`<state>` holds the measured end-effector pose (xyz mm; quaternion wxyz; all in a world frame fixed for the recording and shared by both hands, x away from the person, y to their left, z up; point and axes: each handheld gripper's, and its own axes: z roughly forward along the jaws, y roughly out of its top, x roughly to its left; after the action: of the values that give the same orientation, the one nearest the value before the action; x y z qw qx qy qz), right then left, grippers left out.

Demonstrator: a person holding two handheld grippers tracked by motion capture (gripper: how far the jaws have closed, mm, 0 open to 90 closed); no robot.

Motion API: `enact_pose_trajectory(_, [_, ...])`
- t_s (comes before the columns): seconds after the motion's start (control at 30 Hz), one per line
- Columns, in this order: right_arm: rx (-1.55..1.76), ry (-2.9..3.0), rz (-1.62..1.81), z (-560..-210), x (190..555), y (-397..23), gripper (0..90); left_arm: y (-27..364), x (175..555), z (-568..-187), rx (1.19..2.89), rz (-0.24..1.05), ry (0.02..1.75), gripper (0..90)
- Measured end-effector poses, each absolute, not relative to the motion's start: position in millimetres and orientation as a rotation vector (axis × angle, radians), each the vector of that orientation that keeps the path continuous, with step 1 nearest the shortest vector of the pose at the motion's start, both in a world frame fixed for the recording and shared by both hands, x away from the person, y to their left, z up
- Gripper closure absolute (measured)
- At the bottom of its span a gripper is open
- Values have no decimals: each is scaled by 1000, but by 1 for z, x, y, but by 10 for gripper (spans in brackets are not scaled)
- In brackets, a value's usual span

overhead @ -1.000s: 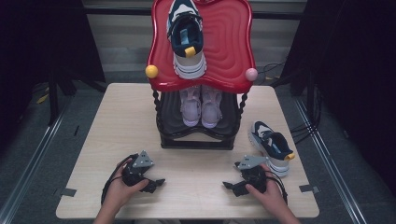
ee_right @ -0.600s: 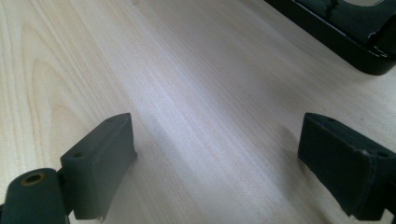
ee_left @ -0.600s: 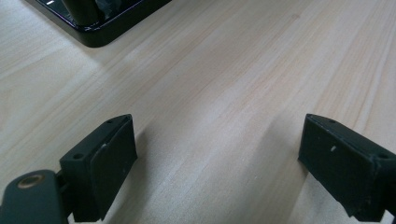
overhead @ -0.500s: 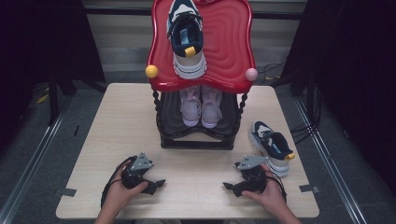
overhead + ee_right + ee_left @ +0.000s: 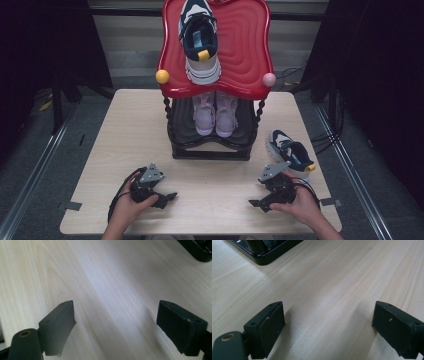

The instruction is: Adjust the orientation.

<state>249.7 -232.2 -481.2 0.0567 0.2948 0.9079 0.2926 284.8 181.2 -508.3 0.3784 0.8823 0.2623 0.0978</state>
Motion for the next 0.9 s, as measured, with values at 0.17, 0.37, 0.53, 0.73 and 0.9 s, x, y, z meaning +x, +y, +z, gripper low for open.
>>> enact_pose_trajectory(0.17, [855,2843,798,-468,250,-237,161,181,285,-508,2257,248,668,98])
enact_pose_trajectory(0.37, [788,2877,736,-447,253,-240,189,181,285,-508,2257,248,668,98])
enact_pose_trajectory(0.53, [740,2902,677,-427,258,-242,203,181,285,-508,2257,246,667,97])
enact_pose_trajectory(0.73, [698,2939,537,-408,264,-246,221,181,285,-508,2258,247,666,96])
enact_pose_trajectory(0.9, [696,2932,498,-395,269,-249,229,181,285,-508,2257,245,667,95])
